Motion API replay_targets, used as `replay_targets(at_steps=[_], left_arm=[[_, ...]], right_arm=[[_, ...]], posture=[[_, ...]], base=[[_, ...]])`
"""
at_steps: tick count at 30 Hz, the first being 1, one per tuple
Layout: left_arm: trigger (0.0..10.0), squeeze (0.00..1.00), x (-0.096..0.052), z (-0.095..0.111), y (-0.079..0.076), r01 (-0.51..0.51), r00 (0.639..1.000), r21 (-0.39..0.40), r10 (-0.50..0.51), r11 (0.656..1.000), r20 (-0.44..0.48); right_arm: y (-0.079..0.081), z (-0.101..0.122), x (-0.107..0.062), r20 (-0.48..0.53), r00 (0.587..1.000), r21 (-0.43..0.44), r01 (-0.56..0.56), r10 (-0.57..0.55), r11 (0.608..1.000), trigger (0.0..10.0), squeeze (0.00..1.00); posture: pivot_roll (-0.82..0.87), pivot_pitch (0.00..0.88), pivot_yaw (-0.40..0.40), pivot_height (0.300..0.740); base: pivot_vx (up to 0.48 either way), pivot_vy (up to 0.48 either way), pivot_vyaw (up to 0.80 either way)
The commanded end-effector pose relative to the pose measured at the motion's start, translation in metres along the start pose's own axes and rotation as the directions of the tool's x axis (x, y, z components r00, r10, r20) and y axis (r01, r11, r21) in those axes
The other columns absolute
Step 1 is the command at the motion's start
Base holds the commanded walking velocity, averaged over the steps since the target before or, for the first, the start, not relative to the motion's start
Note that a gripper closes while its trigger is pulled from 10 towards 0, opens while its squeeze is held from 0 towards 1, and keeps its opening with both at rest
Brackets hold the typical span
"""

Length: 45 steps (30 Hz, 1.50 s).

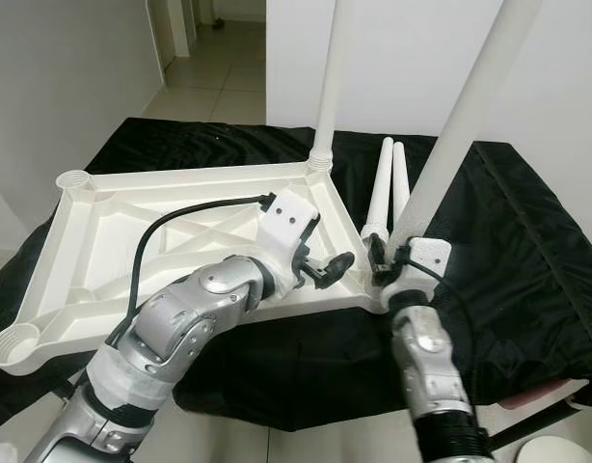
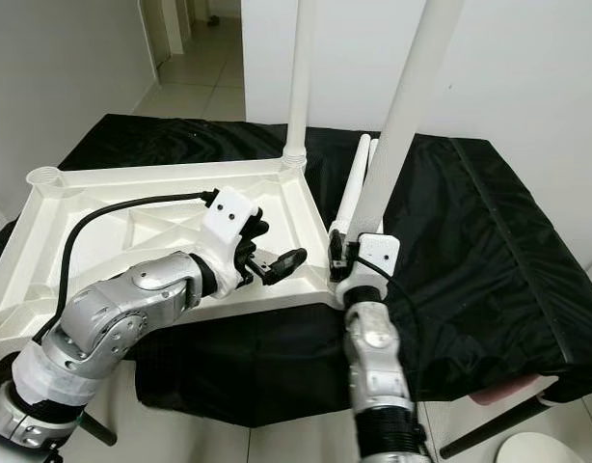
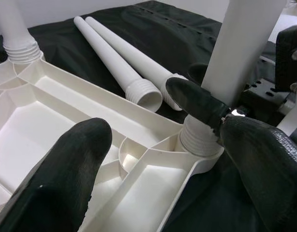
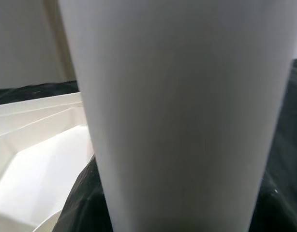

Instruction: Building children table

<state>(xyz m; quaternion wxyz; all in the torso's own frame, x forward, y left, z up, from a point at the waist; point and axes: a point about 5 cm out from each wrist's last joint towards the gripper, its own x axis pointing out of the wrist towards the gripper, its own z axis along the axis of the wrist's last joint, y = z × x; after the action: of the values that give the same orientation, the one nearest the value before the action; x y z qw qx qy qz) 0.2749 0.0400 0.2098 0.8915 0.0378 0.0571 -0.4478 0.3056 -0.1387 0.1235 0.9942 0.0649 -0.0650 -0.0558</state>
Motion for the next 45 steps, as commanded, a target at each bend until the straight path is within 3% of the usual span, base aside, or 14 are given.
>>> replay_targets(at_steps=[1, 5, 7, 9, 10, 15, 16, 24, 25, 35, 39, 43, 45], left_arm=[[10.0, 0.00, 0.000, 0.003, -0.008, 0.151, 0.988, 0.017, -0.151, 0.988, 0.009], [10.0, 0.00, 0.001, 0.003, -0.008, 0.151, 0.989, 0.017, -0.151, 0.988, 0.010], [10.0, 0.00, 0.002, 0.004, -0.008, 0.151, 0.988, 0.015, -0.151, 0.988, 0.013], [10.0, 0.00, 0.002, 0.004, -0.008, 0.152, 0.988, 0.013, -0.152, 0.988, 0.016], [10.0, 0.00, 0.003, 0.004, -0.008, 0.152, 0.988, 0.011, -0.152, 0.988, 0.019], [10.0, 0.00, 0.003, 0.005, -0.009, 0.151, 0.988, 0.011, -0.152, 0.988, 0.020], [10.0, 0.00, 0.003, 0.004, -0.009, 0.153, 0.988, 0.011, -0.153, 0.988, 0.020], [10.0, 0.00, 0.004, 0.003, -0.011, 0.161, 0.987, 0.010, -0.161, 0.987, 0.016], [10.0, 0.00, 0.004, 0.002, -0.011, 0.164, 0.986, 0.010, -0.164, 0.986, 0.014], [10.0, 0.00, 0.004, -0.003, -0.014, 0.175, 0.985, 0.020, -0.175, 0.984, -0.010], [10.0, 0.00, 0.006, -0.018, -0.014, 0.155, 0.987, 0.066, -0.151, 0.986, -0.061], [10.0, 0.00, 0.007, -0.026, -0.014, 0.153, 0.986, 0.086, -0.146, 0.985, -0.083], [10.0, 0.00, 0.008, -0.030, -0.015, 0.154, 0.985, 0.088, -0.146, 0.984, -0.094]], right_arm=[[-0.006, -0.031, -0.011, -0.161, 0.983, 0.045, 0.101, -0.092, 0.994, 10.0, 0.00], [-0.002, -0.032, -0.011, -0.159, 0.983, 0.053, 0.102, -0.093, 0.993, 10.0, 0.00], [0.014, -0.024, -0.011, -0.115, 0.993, 0.054, 0.000, 0.006, 0.999, 10.0, 0.00], [0.018, -0.020, -0.010, -0.087, 0.995, 0.058, -0.040, 0.045, 0.997, 10.0, 0.00], [0.020, -0.016, -0.010, -0.067, 0.995, 0.066, -0.074, 0.078, 0.995, 10.0, 0.16], [0.020, -0.013, -0.010, -0.052, 0.993, 0.063, -0.098, 0.101, 0.993, 10.0, 0.16], [0.017, -0.007, -0.009, -0.025, 0.992, 0.062, -0.125, 0.126, 0.990, 10.0, 1.00], [-0.001, 0.008, -0.001, 0.016, 0.978, 0.025, -0.210, 0.210, 0.977, 10.0, 1.00], [-0.007, 0.010, 0.001, 0.012, 0.969, 0.005, -0.249, 0.248, 0.969, 10.0, 0.00], [-0.021, 0.020, 0.005, -0.018, 0.894, -0.057, -0.448, 0.448, 0.892, 10.0, 0.00], [-0.031, 0.029, 0.015, -0.027, 0.860, -0.128, -0.508, 0.509, 0.852, 10.0, 0.00], [-0.033, 0.032, 0.019, -0.048, 0.832, -0.135, -0.554, 0.553, 0.822, 10.0, 0.00], [-0.034, 0.032, 0.021, -0.075, 0.803, -0.155, -0.596, 0.592, 0.788, 10.0, 0.00]], posture=[[0.01, 0.023, 0.017, 0.740], [0.01, 0.023, 0.015, 0.740], [0.01, 0.021, 0.013, 0.740], [0.01, 0.021, 0.013, 0.740], [0.00, 0.021, 0.015, 0.740], [0.00, 0.020, 0.015, 0.740], [0.00, 0.020, 0.014, 0.740], [-0.01, 0.019, 0.013, 0.740], [-0.01, 0.019, 0.012, 0.740], [-0.01, 0.022, 0.011, 0.740], [-0.01, 0.019, 0.010, 0.740], [-0.01, 0.014, 0.010, 0.740], [-0.01, 0.009, 0.008, 0.740]], base=[[0.000, 0.000, 0.00], [0.000, 0.000, 0.00], [0.000, 0.000, 0.00], [0.000, 0.000, 0.00], [0.000, 0.000, 0.00], [0.000, 0.000, 0.00], [0.000, 0.000, 0.00], [0.000, 0.000, 0.00], [0.000, 0.000, 0.00], [0.000, 0.000, 0.00], [0.000, 0.000, 0.00], [0.000, 0.000, 0.00], [0.000, 0.000, 0.00]])
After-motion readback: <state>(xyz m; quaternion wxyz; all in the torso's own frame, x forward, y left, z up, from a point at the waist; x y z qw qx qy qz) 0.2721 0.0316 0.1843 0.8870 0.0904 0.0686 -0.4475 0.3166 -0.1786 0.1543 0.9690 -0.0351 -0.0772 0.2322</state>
